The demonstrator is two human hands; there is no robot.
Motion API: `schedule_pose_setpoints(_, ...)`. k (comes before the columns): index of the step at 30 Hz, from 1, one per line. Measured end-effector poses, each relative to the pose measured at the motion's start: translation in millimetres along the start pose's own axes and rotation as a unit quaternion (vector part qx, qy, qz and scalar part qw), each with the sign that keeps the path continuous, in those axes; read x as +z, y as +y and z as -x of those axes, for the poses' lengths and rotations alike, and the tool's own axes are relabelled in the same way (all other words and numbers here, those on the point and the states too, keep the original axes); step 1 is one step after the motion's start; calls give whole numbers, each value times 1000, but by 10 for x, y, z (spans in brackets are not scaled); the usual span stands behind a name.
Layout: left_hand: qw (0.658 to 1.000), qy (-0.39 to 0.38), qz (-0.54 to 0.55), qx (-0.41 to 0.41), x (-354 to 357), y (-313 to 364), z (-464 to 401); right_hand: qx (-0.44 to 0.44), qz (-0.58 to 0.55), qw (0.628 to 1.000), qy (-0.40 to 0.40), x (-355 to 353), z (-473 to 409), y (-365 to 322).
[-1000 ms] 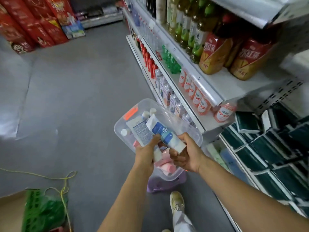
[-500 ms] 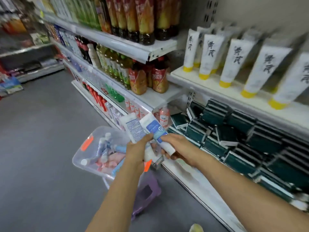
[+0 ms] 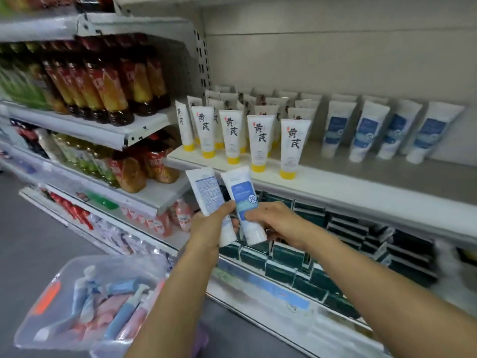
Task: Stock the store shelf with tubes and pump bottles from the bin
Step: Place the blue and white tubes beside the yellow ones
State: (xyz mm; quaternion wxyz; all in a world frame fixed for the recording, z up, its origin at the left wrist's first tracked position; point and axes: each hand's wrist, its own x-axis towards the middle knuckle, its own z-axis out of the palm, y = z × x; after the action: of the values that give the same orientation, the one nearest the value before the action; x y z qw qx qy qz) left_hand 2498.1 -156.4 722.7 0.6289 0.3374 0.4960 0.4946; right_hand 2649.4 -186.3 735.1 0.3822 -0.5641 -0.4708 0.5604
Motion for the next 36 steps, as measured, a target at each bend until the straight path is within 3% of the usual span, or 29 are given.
schedule_pose_setpoints(12,992,-123,-18,33,1076,-37,342,-101,-12,991,88,-1129,570,-203)
schedule_pose_setpoints(17,986,-165,-11,12,1629,-166,469,-135,2,971,198,-1699,730,-217)
schedule_pose_setpoints(23,983,-184,5,-8,2191,-386,534,-149,25,942,300,-2457,839,-56)
schedule_pose_setpoints(36,982,-186,-13,-45,2746,-446,426,-133,138,907,374,-3281,323,129)
